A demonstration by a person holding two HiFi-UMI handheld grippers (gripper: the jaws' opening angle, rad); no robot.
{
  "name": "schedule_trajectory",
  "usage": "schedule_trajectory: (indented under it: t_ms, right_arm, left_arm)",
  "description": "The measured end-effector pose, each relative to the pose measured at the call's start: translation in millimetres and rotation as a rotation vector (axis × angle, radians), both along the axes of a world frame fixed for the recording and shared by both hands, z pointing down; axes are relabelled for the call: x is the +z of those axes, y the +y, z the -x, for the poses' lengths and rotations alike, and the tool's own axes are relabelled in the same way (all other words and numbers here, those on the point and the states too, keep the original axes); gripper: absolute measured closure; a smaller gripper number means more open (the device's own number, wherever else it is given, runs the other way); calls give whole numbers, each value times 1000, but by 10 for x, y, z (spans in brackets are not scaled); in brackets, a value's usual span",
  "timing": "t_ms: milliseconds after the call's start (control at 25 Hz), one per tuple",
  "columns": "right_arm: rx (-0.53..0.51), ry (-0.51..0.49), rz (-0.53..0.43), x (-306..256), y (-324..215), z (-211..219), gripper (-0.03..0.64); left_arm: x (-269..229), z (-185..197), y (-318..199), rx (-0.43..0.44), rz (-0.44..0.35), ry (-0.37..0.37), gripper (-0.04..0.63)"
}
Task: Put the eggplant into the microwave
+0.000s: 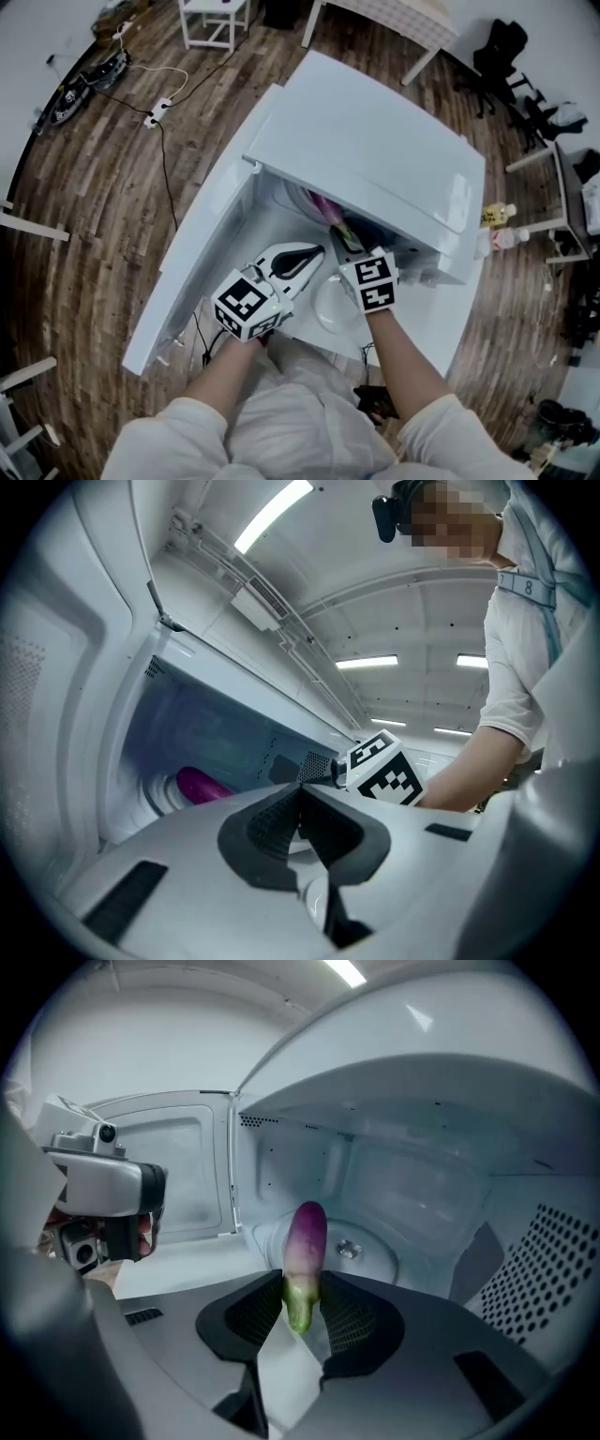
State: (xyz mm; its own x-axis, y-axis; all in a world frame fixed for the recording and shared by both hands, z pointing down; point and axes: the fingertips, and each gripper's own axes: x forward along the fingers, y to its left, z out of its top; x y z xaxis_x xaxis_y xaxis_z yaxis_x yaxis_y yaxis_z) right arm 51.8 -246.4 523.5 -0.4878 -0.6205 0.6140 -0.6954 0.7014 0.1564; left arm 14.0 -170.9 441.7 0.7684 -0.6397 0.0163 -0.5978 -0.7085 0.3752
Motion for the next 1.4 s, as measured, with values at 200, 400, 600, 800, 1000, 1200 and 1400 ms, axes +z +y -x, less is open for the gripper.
schedule_trajectory:
  t_ms: [200,400,600,800,1000,1200,1400]
  right_arm:
    - [17,7,10,104,-56,75,472]
    - [75,-11,34,174,-129,51,472]
    - [107,-51,51,207,-142,32,471]
    - [127,-107,67,184,-112,21,432]
    - [151,-152,69,113,-68,-11,419]
    - [132,-188,56,9,2,-12,419]
    - [116,-224,62,-78,198,-70,419]
  left_arm:
    - [79,50,-93,-18,20,-11,592]
    - [113,80,-118,-25,34,-9,592]
    - [88,49,-129,-18,30,-15,592]
    - [56,39,-126,-11,29,-22,592]
    - [32,10,-93,3,31,-27,592]
    - [-7,-10,-60,16,30,-32,592]
    - [-41,-56,26,37,35,-29,592]
